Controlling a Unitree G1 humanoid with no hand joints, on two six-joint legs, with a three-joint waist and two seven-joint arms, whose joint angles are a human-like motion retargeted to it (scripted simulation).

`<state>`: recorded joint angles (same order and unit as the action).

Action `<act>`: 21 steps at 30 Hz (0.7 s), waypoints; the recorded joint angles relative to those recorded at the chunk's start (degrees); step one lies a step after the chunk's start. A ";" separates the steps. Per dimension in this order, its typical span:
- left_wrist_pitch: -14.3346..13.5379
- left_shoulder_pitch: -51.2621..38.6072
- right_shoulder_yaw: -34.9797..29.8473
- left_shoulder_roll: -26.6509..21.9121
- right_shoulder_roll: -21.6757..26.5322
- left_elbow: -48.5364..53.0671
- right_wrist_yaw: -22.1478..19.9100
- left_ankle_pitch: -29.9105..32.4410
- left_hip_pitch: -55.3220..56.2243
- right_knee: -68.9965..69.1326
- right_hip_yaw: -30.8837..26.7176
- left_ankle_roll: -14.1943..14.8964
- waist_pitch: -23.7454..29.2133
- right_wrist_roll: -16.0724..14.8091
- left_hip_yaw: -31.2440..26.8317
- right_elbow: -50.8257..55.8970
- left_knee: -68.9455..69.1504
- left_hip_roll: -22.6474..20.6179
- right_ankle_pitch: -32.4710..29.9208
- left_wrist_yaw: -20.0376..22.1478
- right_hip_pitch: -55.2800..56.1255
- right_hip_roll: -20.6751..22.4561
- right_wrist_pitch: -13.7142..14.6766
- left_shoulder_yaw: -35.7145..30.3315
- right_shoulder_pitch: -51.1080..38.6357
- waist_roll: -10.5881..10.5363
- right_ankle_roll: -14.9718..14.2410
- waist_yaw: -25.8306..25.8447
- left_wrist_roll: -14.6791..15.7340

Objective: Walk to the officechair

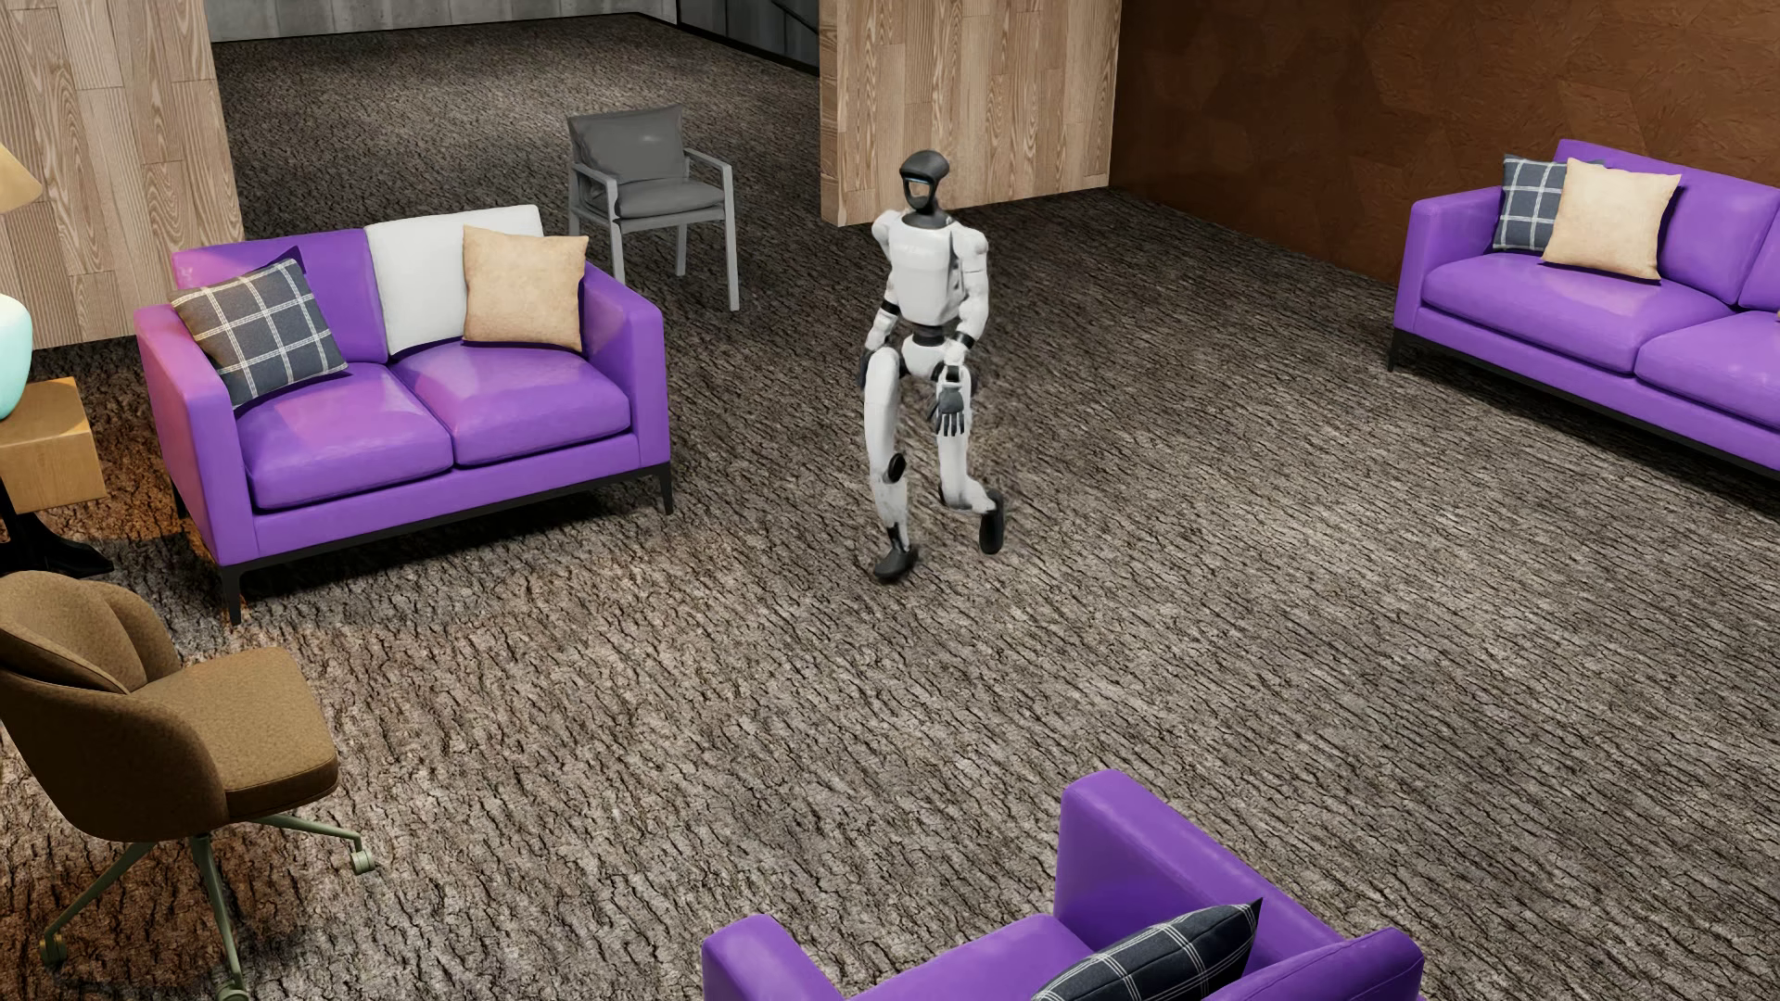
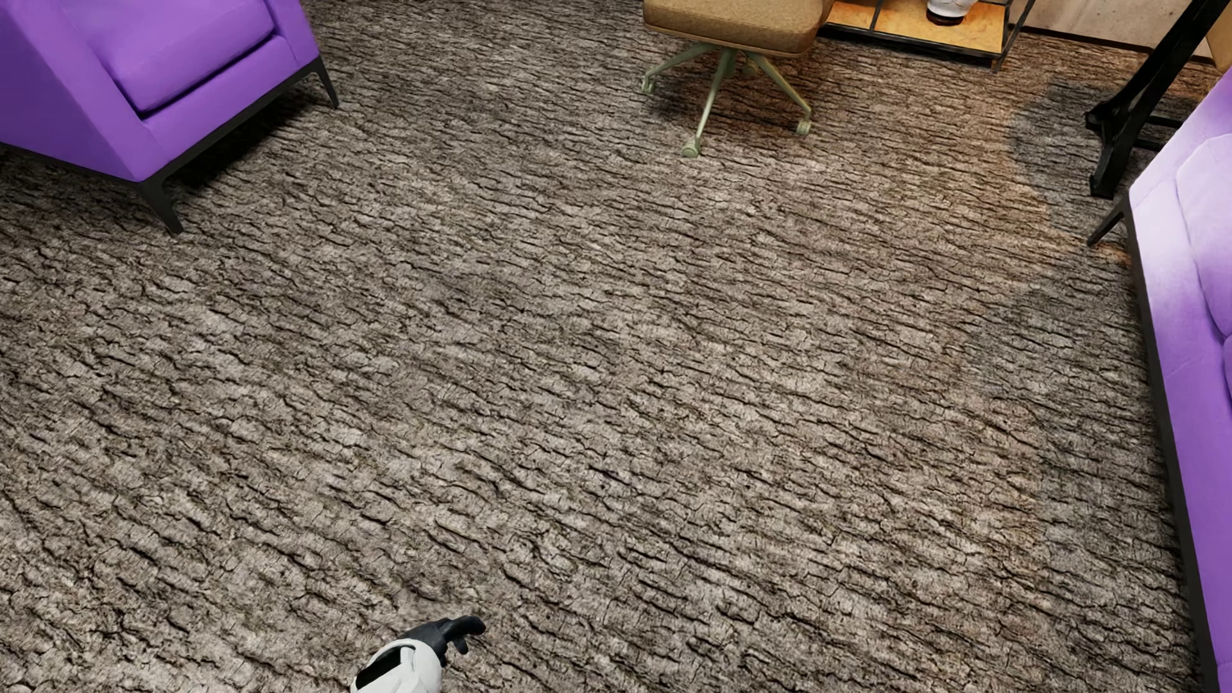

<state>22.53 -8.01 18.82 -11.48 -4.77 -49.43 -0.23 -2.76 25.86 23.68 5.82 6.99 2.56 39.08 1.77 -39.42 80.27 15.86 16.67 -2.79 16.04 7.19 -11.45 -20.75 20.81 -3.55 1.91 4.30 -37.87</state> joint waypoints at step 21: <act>-2.60 3.25 -5.51 5.35 8.89 0.94 1.69 -17.00 -13.74 37.26 0.59 -10.45 -1.38 0.17 9.02 -2.58 -50.87 -18.88 -6.07 10.69 19.51 -21.77 -3.09 7.76 -4.14 7.53 -6.64 -3.26 2.98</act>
<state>19.93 -4.76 13.31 -6.13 4.12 -48.50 1.46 -19.76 12.13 60.94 6.41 -3.46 1.18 39.25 10.79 -42.00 29.40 -3.02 10.60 7.90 35.55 -14.58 -14.54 -12.99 16.67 3.98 -4.73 1.04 -34.89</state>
